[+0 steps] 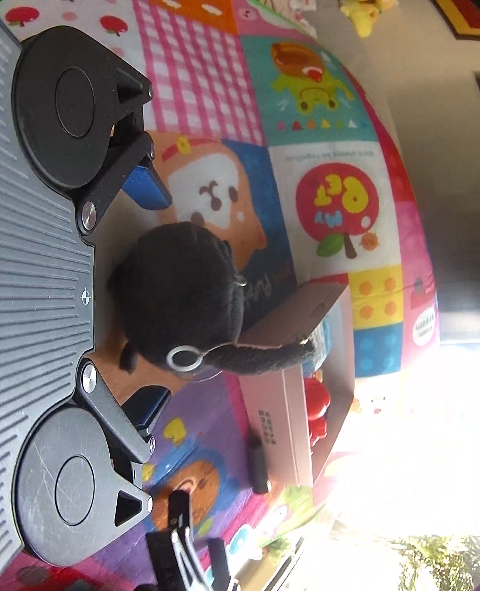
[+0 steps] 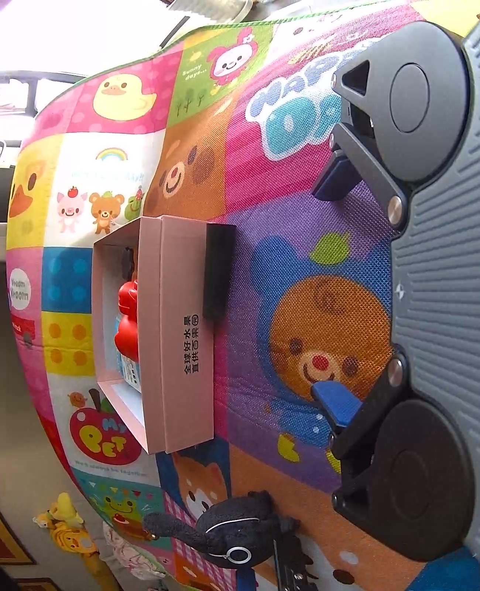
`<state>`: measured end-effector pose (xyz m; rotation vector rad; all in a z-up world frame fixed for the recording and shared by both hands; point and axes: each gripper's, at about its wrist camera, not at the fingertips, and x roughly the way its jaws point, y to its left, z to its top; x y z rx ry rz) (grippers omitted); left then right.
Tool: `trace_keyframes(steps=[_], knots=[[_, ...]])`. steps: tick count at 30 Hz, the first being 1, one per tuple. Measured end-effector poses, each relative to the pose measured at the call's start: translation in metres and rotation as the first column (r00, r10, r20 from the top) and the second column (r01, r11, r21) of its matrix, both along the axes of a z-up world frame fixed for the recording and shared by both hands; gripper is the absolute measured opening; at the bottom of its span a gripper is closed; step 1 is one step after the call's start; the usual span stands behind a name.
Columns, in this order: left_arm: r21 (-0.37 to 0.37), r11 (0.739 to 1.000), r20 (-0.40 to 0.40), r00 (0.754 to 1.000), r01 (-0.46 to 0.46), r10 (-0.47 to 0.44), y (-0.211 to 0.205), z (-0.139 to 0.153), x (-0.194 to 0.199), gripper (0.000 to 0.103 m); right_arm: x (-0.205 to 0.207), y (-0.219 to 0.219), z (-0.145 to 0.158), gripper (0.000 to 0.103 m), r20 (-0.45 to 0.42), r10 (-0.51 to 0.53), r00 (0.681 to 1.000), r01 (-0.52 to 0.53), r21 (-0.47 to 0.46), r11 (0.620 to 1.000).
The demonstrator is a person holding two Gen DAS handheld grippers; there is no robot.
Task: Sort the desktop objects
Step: 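Carry the black plush with the left tool while the right tool moves toward the black stick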
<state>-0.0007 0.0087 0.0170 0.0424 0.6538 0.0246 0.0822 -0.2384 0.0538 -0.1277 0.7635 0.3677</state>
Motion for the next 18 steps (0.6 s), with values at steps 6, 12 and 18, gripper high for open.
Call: trace_keyframes(steps=[6,12,18], knots=[[-0.065,0.997,-0.033,0.999,-0.035,0.033,0.003,-0.014,0.018,0.103,0.001,0.001,0.001,0.103,-0.004,0.005,1.0,-0.005,-0.009,1.0],[-0.064,0.997,0.006,0.999,-0.037,0.037,0.002,-0.013,0.01,0.103,0.022,0.017,0.012,0.103,0.155,-0.072,0.985,0.086,-0.086,0.993],[-0.1,0.993,0.007,0.998,-0.055,0.056,0.008,-0.014,0.009,0.103,0.074,0.03,0.008,0.103,0.068,-0.105,0.992,0.111,-0.082,0.99]])
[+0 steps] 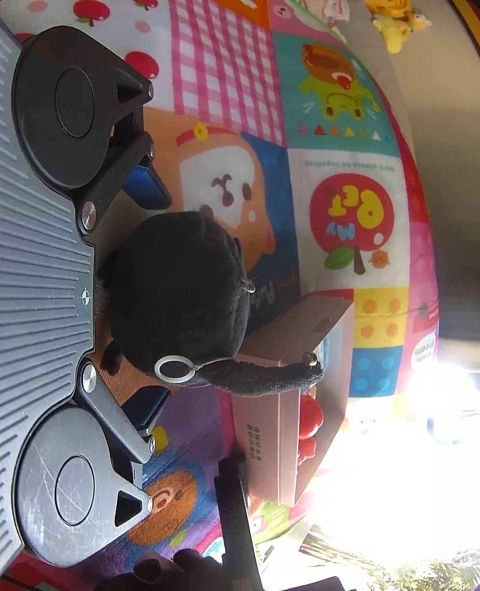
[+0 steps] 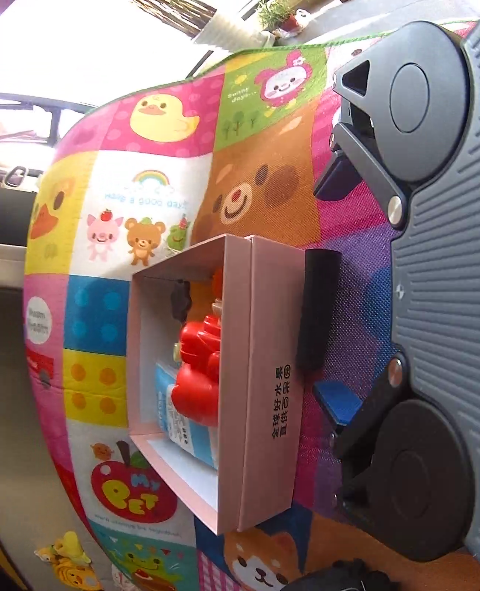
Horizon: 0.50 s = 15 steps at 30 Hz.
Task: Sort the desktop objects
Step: 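Carry the black plush with the left tool while the right tool moves toward the black stick, then grasp the black stick with the right tool while the left tool holds the plush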
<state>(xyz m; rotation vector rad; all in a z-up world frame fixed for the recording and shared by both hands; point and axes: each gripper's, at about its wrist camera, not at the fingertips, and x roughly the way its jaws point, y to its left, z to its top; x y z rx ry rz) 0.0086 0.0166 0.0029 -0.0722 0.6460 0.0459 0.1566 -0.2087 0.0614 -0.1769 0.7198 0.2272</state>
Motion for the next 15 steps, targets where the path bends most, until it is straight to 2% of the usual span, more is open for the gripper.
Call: trace_keyframes(steps=[4,8,15], knots=[[-0.034,0.999,-0.008,1.0,-0.013,0.013,0.006,-0.001,0.001,0.103,0.012,-0.003,-0.006,0.102,-0.062,-0.008,0.998,0.012,0.062,0.998],[-0.049,0.999,-0.017,1.0,-0.02,0.019,0.008,-0.002,0.002,0.103,0.005,0.0,-0.002,0.074,-0.052,0.028,0.998,-0.024,0.065,0.998],[-0.039,0.999,-0.017,1.0,-0.022,0.022,0.006,-0.001,0.002,0.103,-0.03,-0.009,0.004,0.074,-0.084,0.099,0.992,-0.091,0.102,0.991]])
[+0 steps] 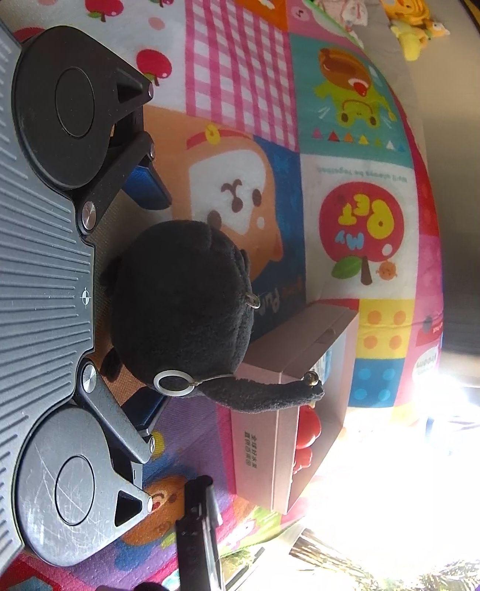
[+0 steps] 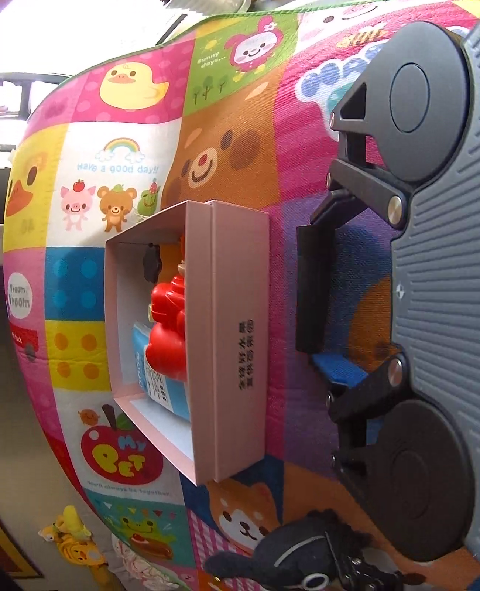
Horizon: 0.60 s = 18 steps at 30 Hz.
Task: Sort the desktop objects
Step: 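Grasp the black stick with the right tool while the left tool holds the plush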
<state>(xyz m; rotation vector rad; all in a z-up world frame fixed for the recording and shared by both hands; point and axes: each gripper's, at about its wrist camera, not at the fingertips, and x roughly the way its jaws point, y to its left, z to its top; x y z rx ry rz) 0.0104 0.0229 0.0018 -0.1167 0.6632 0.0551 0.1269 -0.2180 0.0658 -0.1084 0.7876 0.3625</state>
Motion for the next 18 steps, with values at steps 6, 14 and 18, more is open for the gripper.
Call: trace_keyframes(steps=[6,14,18], knots=[[-0.015,1.0,-0.022,0.999,0.027,-0.028,0.001,-0.001,0.005,0.103,-0.046,-0.024,0.003,0.074,-0.031,0.066,0.997,-0.065,0.037,0.997],[0.014,1.0,-0.036,0.999,0.009,-0.008,-0.001,0.003,0.015,0.103,-0.08,-0.029,-0.003,0.075,0.051,0.074,0.996,-0.072,-0.035,0.997],[0.05,0.998,-0.042,0.999,0.026,-0.024,-0.008,0.008,0.014,0.092,-0.077,-0.03,-0.003,0.075,0.047,0.076,0.996,-0.075,-0.02,0.997]])
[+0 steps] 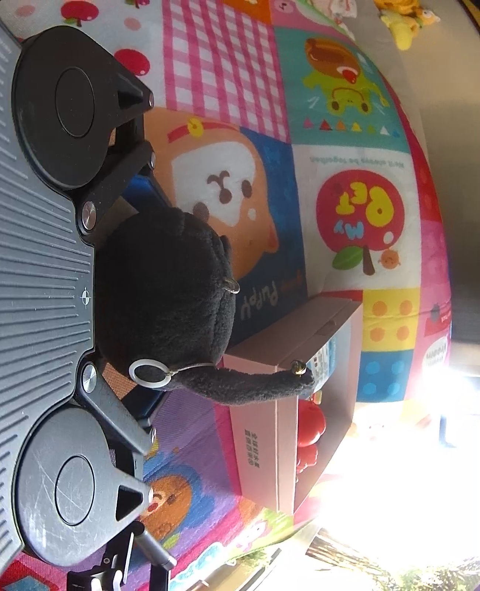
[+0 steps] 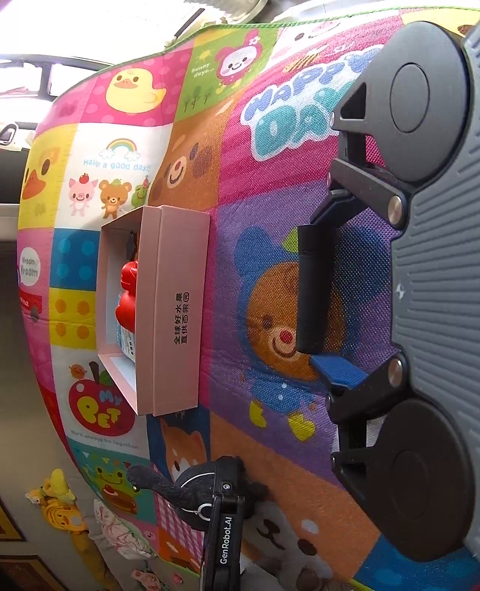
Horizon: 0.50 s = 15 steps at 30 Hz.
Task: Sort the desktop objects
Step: 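Grasp the black stick with the right tool while the left tool holds the plush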
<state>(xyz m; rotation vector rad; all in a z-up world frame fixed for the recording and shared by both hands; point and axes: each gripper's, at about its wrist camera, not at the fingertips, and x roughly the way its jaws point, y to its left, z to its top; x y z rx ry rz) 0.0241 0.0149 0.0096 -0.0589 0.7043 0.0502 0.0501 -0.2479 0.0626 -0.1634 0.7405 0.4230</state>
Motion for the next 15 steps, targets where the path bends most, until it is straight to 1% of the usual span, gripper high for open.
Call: trace_keyframes(steps=[2,5,7,10,12,15], knots=[[0.015,1.0,-0.004,1.0,0.006,-0.006,-0.002,0.002,-0.001,0.092,0.001,0.0,0.0,0.075,0.0,0.002,1.0,-0.002,0.005,1.0],[0.013,1.0,-0.005,1.0,0.023,-0.023,-0.006,0.007,-0.002,0.091,0.001,-0.001,0.0,0.075,-0.002,-0.004,1.0,0.004,0.021,1.0],[0.003,0.999,0.013,0.999,0.049,-0.049,-0.011,0.016,-0.005,0.091,0.0,-0.003,0.002,0.074,-0.002,-0.005,1.0,0.005,0.029,1.0],[0.017,0.994,0.088,0.99,0.11,-0.111,-0.024,0.043,-0.006,0.091,-0.002,-0.004,0.006,0.074,0.005,0.001,1.0,-0.001,0.039,0.999],[0.04,0.988,0.155,0.976,0.148,-0.152,-0.034,0.066,0.0,0.091,-0.004,-0.005,0.008,0.074,0.014,0.004,1.0,-0.005,0.042,0.999],[0.073,0.98,0.234,0.952,0.185,-0.198,-0.047,0.096,0.021,0.091,-0.008,-0.004,0.013,0.074,0.031,0.011,0.999,-0.013,0.049,0.999]])
